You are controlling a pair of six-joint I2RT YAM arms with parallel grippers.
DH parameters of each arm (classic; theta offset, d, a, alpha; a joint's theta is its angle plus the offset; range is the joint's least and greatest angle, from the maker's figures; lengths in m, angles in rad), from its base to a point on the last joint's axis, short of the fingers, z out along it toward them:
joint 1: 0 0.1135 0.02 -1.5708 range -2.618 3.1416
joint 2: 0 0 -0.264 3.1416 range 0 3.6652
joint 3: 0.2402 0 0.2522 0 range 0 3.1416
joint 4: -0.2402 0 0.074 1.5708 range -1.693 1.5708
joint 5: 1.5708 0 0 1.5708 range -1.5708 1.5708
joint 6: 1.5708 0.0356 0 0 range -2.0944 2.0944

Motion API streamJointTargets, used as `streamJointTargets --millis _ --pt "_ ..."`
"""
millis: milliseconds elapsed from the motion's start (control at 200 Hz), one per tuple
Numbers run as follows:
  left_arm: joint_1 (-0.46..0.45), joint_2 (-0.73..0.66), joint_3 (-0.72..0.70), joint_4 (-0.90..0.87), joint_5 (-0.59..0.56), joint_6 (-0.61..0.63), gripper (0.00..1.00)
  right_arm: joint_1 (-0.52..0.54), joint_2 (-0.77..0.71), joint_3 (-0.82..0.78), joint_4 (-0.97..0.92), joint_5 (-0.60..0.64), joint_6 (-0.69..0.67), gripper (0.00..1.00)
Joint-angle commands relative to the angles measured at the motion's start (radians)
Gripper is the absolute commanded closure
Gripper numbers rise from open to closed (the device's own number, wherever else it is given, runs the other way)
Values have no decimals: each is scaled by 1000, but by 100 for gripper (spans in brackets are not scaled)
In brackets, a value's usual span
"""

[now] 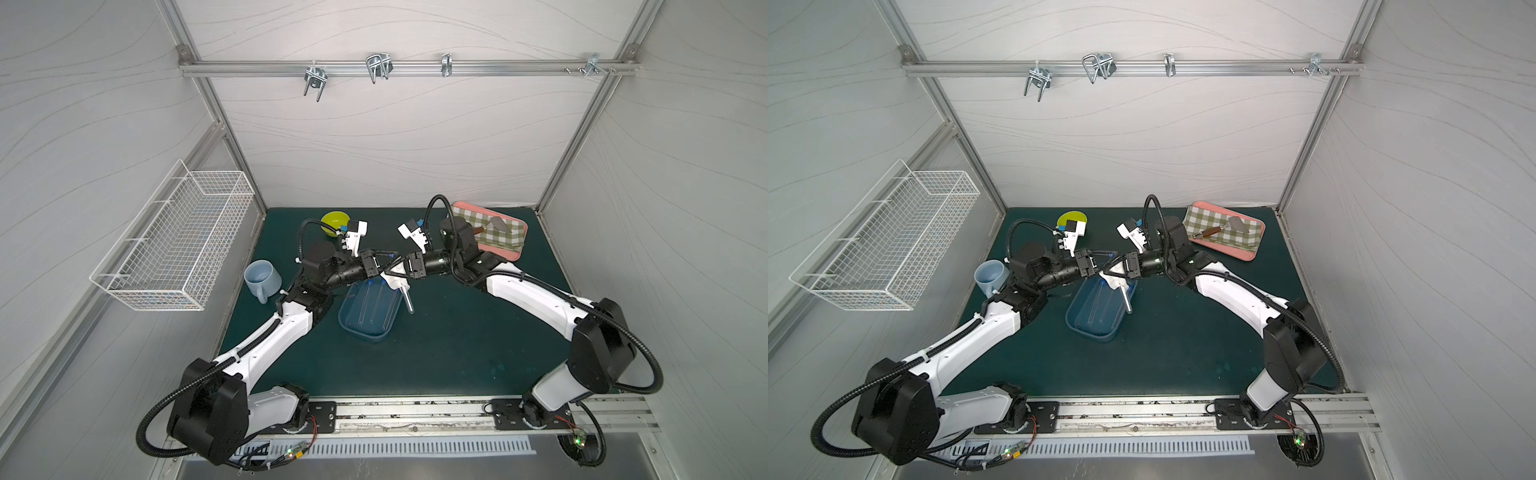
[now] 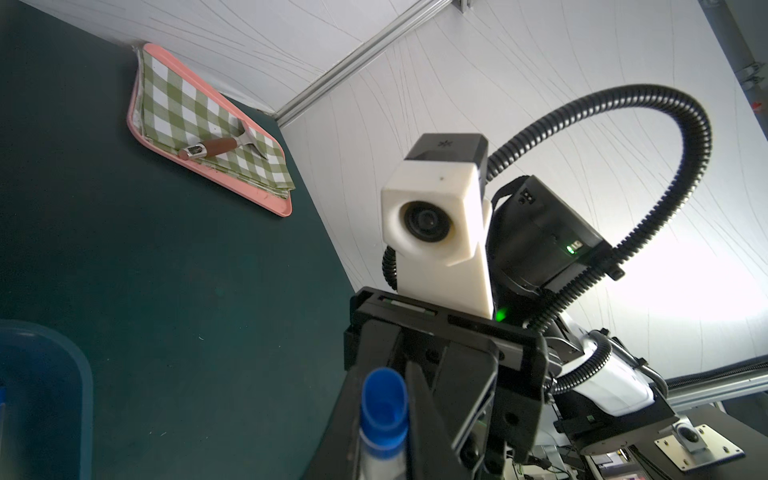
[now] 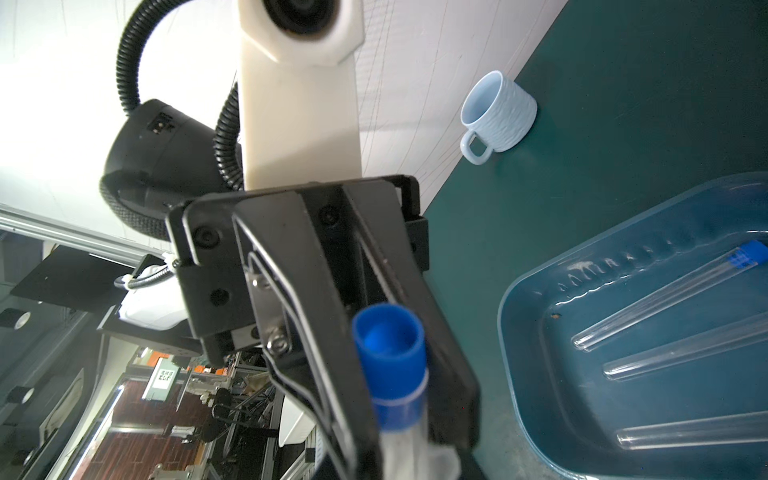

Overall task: Wipe the exteriors of test tubes
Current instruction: Wipe the dirt from the test tube.

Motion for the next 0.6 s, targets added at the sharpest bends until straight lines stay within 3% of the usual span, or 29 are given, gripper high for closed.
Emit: streamJointTargets --millis 0,310,595 --pt "-5 -6 17 46 170 29 94 -72 -35 30 -5 17 -13 80" --pt "-6 -9 27 61 223 27 93 -114 -41 38 -14 -115 -11 80" --pt "-5 -13 34 49 187 28 93 -87 -59 -24 -10 -122 1 80"
